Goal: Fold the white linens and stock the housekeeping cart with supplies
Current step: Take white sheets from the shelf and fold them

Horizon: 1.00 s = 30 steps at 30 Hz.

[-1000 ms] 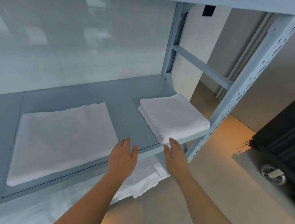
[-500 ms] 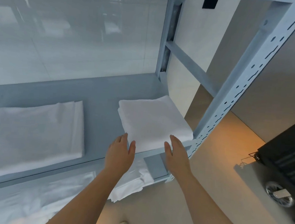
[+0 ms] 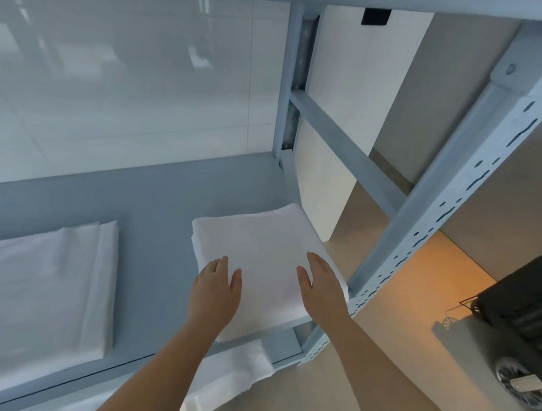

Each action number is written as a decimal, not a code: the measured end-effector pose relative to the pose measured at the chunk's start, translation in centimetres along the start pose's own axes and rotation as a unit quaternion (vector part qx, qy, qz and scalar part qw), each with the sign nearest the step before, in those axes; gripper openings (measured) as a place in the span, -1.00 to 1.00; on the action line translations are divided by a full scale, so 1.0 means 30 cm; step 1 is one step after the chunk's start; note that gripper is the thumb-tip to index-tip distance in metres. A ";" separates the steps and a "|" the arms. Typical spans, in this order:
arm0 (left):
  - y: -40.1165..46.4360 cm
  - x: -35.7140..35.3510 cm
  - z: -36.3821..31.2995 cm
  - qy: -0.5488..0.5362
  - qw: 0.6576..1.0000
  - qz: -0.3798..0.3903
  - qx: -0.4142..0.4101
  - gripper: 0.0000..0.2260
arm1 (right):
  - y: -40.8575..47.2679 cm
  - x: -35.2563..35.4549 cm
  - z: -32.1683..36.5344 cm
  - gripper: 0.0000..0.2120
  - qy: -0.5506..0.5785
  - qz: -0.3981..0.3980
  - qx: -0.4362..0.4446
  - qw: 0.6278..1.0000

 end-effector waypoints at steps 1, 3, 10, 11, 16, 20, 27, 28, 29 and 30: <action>0.014 -0.003 0.006 0.006 1.000 -0.005 0.004 -0.54 | 0.026 0.005 -0.005 -0.50 -0.011 0.004 0.008 1.000; 0.044 -0.010 0.018 0.023 1.000 -0.018 0.008 -0.55 | 0.086 0.016 -0.019 -0.50 -0.031 0.013 0.026 0.999; 0.115 -0.109 0.052 0.105 0.993 0.003 0.059 -0.53 | 0.305 -0.036 -0.120 -0.51 -0.139 0.115 0.055 0.982; 0.120 -0.126 0.057 0.107 0.992 0.008 0.070 -0.53 | 0.324 -0.061 -0.138 -0.50 -0.155 0.145 0.057 0.976; 0.135 -0.169 0.102 0.067 0.992 0.008 0.106 -0.53 | 0.357 -0.112 -0.205 -0.49 -0.108 0.183 0.033 0.977; 0.101 -0.182 0.118 0.031 0.993 -0.016 0.114 -0.54 | 0.349 -0.135 -0.211 -0.50 -0.099 0.197 0.038 0.975; 0.003 -0.175 0.168 0.054 0.994 -0.022 0.090 -0.59 | 0.268 -0.185 -0.191 -0.49 -0.096 0.229 0.050 0.967; -0.018 -0.166 0.180 0.036 0.994 -0.028 0.097 -0.60 | 0.249 -0.194 -0.185 -0.48 -0.096 0.232 0.050 0.967; -0.041 -0.151 0.192 0.012 0.993 -0.040 0.108 -0.59 | 0.231 -0.203 -0.178 -0.48 -0.096 0.234 0.050 0.966; -0.065 -0.134 0.201 -0.005 0.992 -0.053 0.116 -0.59 | 0.212 -0.212 -0.172 -0.48 -0.094 0.235 0.049 0.966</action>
Point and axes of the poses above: each hand's wrist, its own y-axis towards the middle knuckle, its own x-axis out of the back of the hand, z = x × y, the point moved 9 cm from there along y, towards the middle knuckle, and after that the axes turned 4 degrees about y, right-handed, at the moved point
